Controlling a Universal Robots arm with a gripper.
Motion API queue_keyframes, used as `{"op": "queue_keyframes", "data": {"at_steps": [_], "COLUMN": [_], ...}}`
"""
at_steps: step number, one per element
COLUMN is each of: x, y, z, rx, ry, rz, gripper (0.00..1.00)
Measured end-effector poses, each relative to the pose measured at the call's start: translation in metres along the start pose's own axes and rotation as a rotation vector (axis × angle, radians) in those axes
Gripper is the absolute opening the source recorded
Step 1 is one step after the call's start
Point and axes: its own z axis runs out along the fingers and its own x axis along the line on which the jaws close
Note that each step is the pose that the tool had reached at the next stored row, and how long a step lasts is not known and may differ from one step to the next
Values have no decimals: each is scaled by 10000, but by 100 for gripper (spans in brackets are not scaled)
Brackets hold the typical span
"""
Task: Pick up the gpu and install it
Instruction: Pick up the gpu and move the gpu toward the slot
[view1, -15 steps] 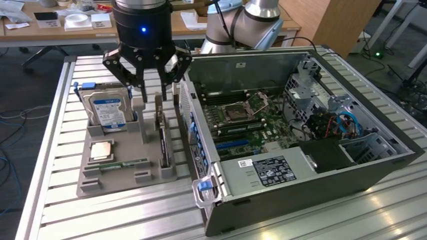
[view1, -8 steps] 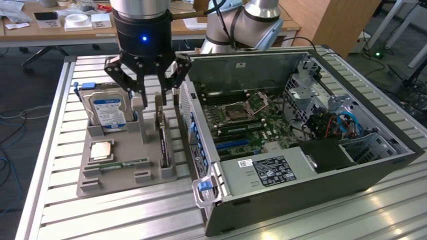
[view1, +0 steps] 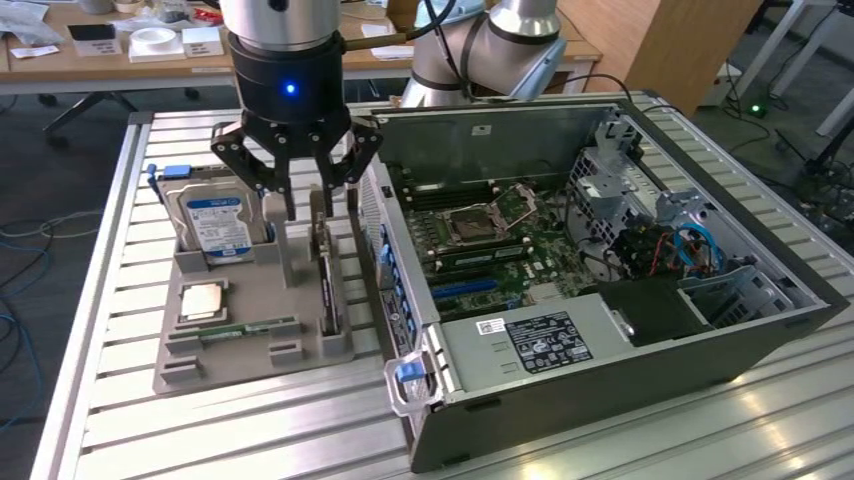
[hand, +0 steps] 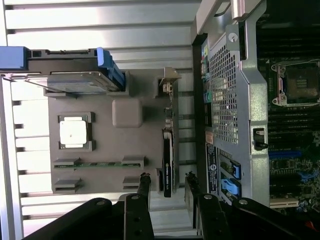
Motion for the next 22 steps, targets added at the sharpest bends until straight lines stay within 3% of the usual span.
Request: {"op": "queue_keyframes", "data": {"at_steps": [10,22], "x": [0,3], "y": [0,-7], "z": [7,147], "rx": [-4,-2], "ry": [-4,-2], "rz": [-1,-1], "gripper": [42,42]}}
